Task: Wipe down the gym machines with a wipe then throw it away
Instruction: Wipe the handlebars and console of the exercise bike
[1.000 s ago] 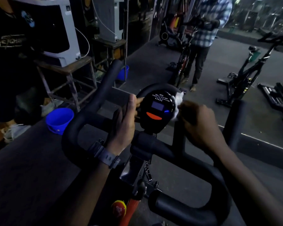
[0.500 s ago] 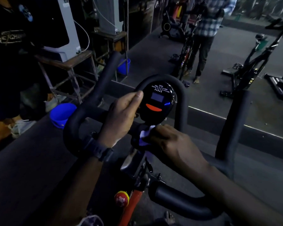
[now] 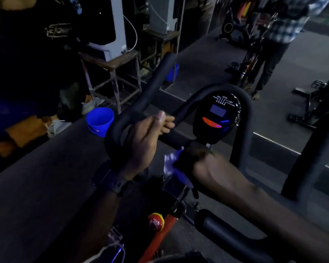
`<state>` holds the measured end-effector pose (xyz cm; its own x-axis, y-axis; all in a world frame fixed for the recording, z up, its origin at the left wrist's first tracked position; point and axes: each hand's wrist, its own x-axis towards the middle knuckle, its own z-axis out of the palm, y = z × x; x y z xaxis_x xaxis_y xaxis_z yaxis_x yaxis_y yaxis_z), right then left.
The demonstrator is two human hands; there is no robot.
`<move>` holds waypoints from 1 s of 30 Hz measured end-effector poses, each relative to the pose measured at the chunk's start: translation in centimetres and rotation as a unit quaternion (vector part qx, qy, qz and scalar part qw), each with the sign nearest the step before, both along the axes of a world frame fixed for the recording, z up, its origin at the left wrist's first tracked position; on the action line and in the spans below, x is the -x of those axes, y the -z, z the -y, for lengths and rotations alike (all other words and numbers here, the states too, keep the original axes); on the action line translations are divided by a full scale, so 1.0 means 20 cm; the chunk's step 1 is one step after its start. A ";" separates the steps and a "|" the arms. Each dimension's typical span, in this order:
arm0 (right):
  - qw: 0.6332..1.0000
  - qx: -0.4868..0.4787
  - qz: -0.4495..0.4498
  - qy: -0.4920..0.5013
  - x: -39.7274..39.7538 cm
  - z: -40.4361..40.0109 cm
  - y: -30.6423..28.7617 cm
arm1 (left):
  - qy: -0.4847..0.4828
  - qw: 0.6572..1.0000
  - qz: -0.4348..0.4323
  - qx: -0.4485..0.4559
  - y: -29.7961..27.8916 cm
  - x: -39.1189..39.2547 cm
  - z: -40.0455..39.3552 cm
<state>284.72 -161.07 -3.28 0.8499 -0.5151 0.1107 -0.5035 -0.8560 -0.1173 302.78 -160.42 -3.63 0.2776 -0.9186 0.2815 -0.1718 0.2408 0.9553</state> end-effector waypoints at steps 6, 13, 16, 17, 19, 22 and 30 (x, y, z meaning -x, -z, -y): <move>0.992 0.112 0.043 0.038 -0.37 0.20 -0.13 | -0.145 0.989 -0.031 0.003 0.02 -0.07 0.02; 0.988 0.149 -0.028 -0.007 -0.25 0.13 -0.19 | -0.260 0.965 -0.042 -0.007 0.04 -0.08 0.03; 0.992 0.125 -0.023 -0.004 -0.43 0.22 -0.20 | -0.253 0.963 -0.070 -0.064 0.02 -0.12 0.08; 0.992 0.121 -0.020 -0.001 -0.52 0.26 -0.19 | -0.246 0.964 -0.071 -0.076 0.03 -0.16 0.11; 0.996 0.092 0.016 0.014 -0.66 0.31 -0.16 | -0.224 0.970 -0.042 -0.082 0.08 -0.26 0.18; 0.997 0.059 0.047 0.001 -0.71 0.37 -0.10 | -0.222 0.971 -0.012 -0.086 0.10 -0.35 0.19; 0.999 0.040 0.019 0.022 -0.79 0.40 -0.16 | -0.240 0.960 -0.141 -0.014 0.07 -0.38 0.13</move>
